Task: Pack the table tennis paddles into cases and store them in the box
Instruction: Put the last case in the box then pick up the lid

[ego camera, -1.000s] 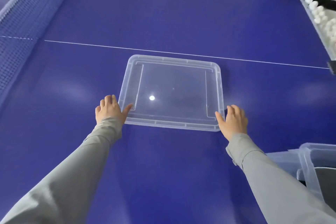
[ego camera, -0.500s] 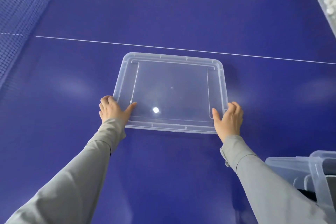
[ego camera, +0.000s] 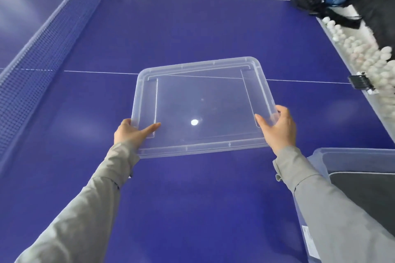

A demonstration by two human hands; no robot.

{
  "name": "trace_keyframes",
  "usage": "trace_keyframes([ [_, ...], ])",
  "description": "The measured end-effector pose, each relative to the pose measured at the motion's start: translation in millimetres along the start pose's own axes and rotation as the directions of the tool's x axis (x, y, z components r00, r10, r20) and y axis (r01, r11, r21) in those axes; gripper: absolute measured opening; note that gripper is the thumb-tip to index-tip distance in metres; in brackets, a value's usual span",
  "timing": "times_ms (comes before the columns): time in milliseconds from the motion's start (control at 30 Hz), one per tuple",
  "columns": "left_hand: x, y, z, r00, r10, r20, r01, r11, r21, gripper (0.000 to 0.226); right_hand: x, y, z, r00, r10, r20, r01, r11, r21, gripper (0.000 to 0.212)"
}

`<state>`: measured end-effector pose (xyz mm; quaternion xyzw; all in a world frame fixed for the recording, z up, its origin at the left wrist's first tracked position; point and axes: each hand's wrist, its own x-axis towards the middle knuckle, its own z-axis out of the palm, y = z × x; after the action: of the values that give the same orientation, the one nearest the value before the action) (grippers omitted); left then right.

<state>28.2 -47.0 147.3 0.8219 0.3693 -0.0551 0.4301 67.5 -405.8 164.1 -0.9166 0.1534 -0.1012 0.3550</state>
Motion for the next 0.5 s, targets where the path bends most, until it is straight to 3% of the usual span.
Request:
trace_keyframes([
  [300, -99, 29, -9, 0.970, 0.228, -0.088, -0.234, 0.970, -0.070, 0.061, -48, 14, -105, 0.989, 0.017, -0.145, -0.010, 0.999, 0.045, 0.060],
  [500, -166, 31, 11, 0.966, 0.237, -0.103, -0.246, 0.966, -0.084, 0.052, -70, 52, -157, 0.986, 0.007, -0.167, -0.002, 1.000, 0.027, 0.060],
])
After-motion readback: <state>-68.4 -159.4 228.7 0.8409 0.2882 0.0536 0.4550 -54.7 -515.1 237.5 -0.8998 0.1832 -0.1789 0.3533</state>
